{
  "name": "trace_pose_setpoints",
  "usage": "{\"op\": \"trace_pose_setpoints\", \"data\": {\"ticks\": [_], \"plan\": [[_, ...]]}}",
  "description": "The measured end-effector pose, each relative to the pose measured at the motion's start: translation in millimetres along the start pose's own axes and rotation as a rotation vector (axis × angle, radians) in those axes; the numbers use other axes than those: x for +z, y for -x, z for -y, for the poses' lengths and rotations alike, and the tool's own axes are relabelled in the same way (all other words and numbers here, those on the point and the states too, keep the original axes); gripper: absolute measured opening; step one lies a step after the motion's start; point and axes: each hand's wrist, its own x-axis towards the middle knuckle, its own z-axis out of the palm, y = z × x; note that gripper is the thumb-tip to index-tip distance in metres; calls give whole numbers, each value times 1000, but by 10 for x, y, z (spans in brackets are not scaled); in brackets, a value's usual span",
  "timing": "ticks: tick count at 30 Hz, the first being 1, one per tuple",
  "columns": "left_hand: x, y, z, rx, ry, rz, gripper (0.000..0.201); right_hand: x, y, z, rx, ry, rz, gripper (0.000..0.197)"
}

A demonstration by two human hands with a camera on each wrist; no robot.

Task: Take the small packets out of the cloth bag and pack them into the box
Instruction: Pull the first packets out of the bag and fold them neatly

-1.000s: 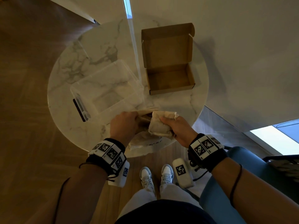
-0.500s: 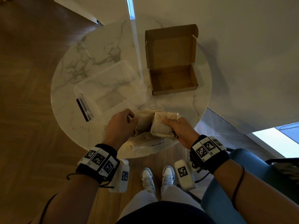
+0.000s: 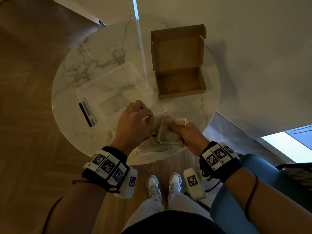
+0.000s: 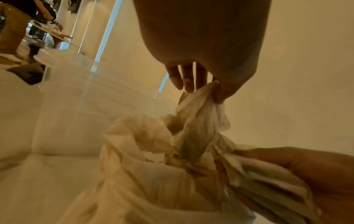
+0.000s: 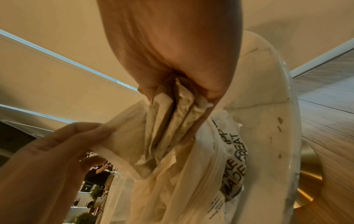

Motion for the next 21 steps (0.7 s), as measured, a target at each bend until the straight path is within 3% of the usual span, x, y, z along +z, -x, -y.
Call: {"op": "trace_pose_setpoints", "data": {"ticks": [5,10,13,18,21], "plan": [[2,22,155,-181,-78,140,13,23,38,38,9,-17,30,32],[-36,63,265,-313,-108,96,5,18,48,47,24,-1,21,26],[-47,57,268,-281,-96,86,14,47,46,41,70,-14,-14,20],[60,81,132,-44,-175,188,34,49,64,59,57,-3,7,33],[170,104,78,-95,-304,188,47,31,80,59,43,-21,23,33]]}}
